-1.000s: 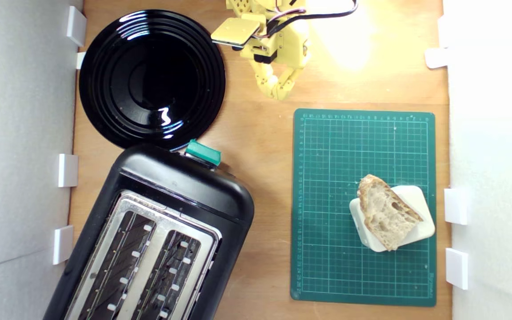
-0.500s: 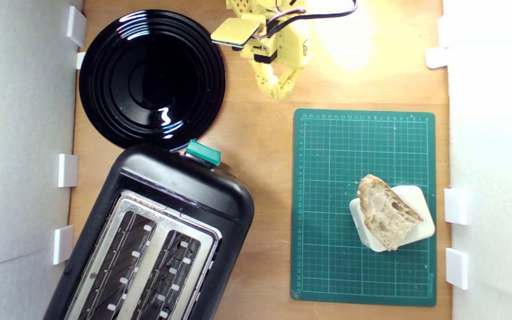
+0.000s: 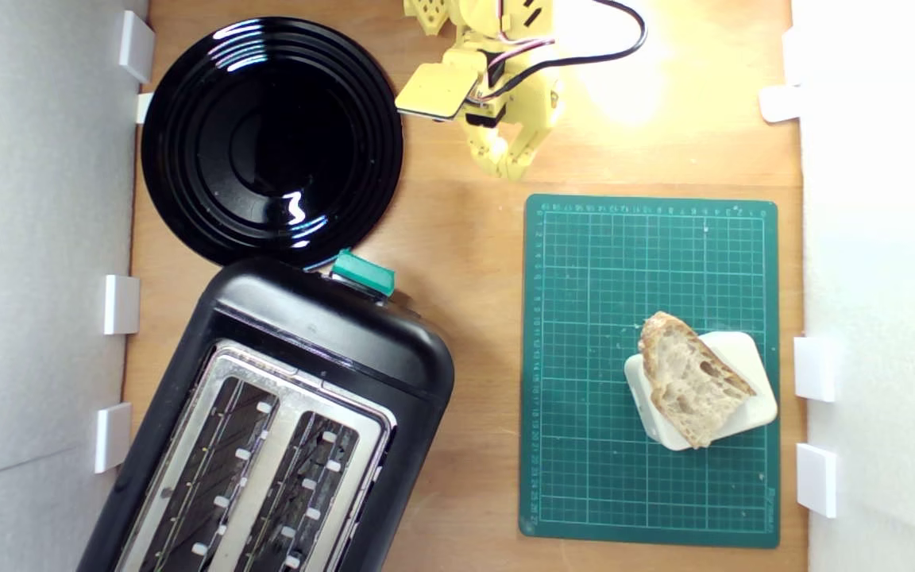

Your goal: Pick bread and place in toaster

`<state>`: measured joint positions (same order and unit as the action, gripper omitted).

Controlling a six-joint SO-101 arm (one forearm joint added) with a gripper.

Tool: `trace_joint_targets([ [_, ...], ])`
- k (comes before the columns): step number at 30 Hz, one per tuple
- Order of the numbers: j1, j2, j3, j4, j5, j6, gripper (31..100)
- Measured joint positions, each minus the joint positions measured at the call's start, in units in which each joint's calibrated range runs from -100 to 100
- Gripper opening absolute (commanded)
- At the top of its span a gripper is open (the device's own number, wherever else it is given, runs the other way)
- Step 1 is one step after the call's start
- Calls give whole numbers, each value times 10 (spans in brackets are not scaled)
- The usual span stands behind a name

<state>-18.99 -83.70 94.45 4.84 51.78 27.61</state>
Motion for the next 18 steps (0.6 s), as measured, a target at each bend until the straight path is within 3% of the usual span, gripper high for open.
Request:
trace_joint_targets([
  [18, 17, 280, 0, -2, -442, -67, 318],
])
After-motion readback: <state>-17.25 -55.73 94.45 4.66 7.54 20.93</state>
